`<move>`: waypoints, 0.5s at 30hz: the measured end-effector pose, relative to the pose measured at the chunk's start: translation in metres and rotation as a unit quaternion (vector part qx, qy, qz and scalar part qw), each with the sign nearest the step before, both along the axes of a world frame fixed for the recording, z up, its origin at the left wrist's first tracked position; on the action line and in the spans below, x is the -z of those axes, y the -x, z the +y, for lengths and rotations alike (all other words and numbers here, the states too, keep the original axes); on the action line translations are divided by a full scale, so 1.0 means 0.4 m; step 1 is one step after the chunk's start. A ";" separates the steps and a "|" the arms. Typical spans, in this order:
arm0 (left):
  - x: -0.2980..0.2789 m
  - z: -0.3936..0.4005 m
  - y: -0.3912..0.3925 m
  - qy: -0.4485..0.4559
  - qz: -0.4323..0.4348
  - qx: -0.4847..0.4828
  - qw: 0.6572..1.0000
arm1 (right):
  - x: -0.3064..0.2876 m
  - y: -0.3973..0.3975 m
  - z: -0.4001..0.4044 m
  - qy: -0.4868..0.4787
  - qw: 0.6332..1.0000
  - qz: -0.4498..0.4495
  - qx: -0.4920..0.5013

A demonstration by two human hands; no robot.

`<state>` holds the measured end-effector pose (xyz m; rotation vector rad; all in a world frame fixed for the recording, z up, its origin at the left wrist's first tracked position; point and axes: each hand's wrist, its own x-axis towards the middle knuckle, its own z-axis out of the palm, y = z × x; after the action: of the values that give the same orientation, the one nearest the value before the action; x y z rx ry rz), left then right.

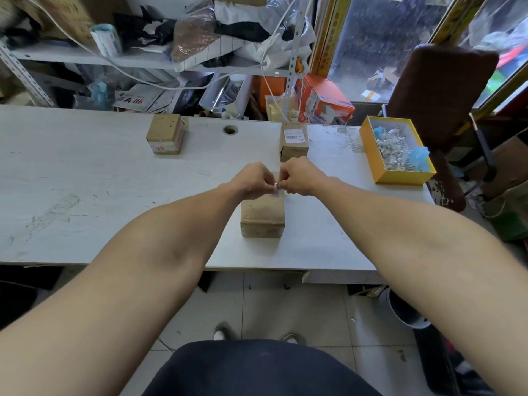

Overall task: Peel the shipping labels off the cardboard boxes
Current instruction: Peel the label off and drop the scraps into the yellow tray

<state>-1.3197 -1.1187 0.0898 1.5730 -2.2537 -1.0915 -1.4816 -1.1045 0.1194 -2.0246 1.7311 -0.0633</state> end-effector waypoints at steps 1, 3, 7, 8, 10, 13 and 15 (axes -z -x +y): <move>0.001 -0.001 -0.001 0.011 -0.001 -0.001 1.000 | 0.004 0.000 0.000 -0.001 1.000 0.001 -0.001; 0.001 -0.002 0.000 0.037 -0.013 0.001 0.999 | 0.010 -0.001 0.001 -0.003 1.000 -0.004 -0.006; -0.001 -0.003 0.001 0.092 -0.082 0.037 0.992 | 0.013 -0.002 0.004 -0.013 0.999 -0.045 -0.019; -0.003 -0.004 0.001 0.099 -0.106 0.045 0.988 | 0.012 -0.001 0.005 -0.022 0.998 -0.053 -0.020; -0.003 -0.011 0.001 0.098 -0.140 0.042 0.984 | 0.010 0.003 0.008 -0.038 0.997 -0.062 -0.023; -0.001 -0.028 0.001 0.056 -0.140 0.026 0.988 | 0.011 -0.002 0.017 -0.030 0.998 -0.042 -0.034; -0.003 -0.032 0.007 0.030 -0.128 0.035 0.991 | 0.015 -0.007 0.020 -0.008 0.999 -0.020 -0.034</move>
<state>-1.3223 -1.1314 0.0911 1.7079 -2.4962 -0.8698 -1.4789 -1.0965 0.1132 -2.0543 1.6326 -0.0665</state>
